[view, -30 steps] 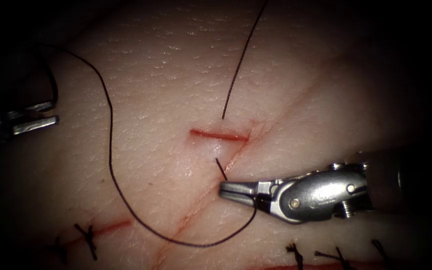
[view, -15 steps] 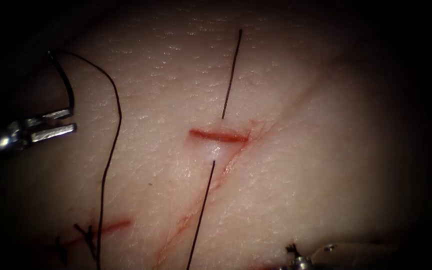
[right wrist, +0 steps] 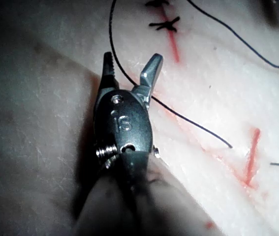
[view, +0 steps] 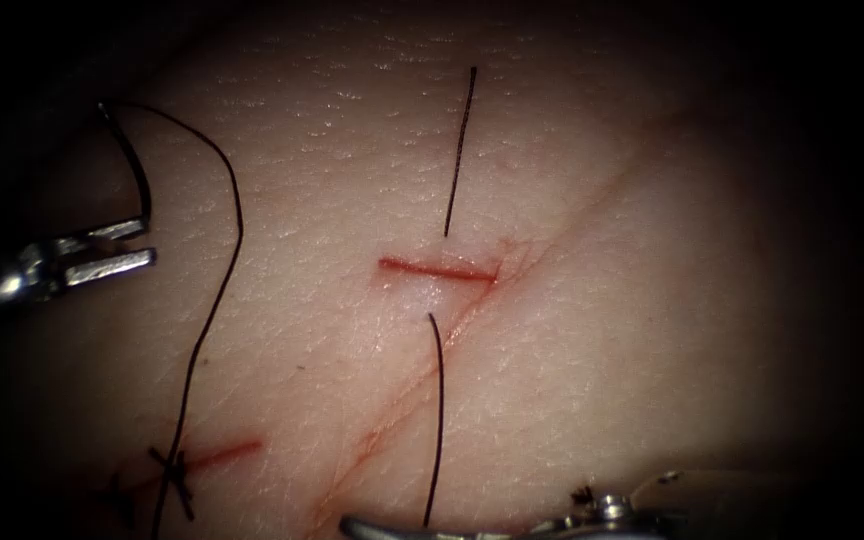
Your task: Wound Closure
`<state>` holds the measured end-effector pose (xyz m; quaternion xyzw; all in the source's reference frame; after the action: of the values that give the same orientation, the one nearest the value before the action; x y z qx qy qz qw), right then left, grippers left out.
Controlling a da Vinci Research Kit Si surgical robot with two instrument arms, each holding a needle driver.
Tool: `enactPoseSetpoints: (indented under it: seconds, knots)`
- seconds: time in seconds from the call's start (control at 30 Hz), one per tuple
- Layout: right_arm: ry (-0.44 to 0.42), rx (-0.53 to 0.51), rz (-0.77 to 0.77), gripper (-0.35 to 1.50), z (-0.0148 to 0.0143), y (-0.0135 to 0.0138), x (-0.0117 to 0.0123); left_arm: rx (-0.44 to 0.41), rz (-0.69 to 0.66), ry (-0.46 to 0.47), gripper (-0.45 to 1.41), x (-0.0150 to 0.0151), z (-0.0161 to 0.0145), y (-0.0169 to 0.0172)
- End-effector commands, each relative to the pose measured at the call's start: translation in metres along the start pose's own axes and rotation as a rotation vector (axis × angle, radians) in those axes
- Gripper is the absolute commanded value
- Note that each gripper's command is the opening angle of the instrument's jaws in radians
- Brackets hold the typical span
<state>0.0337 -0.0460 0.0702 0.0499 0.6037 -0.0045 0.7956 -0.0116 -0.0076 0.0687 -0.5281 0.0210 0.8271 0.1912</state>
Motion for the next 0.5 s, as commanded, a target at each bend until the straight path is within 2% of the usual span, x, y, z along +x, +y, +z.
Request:
enactPoseSetpoints:
  seconds: [0.03, 0.23, 0.5]
  knots:
    - [-0.012, -0.013, 0.010, 1.47, -0.0002, 0.0009, -0.0009, -0.003, 0.000, -0.001, -0.45, -0.0005, 0.0007, 0.0004]
    - [-0.048, -0.051, -0.017, 1.48, -0.0024, 0.0049, -0.0029, -0.006, 0.001, 0.001, -0.45, -0.0006, 0.0007, 0.0004]
    - [-0.063, -0.077, -0.027, 1.47, -0.0032, 0.0071, -0.0058, -0.008, 0.003, 0.000, -0.45, -0.0007, 0.0007, 0.0005]
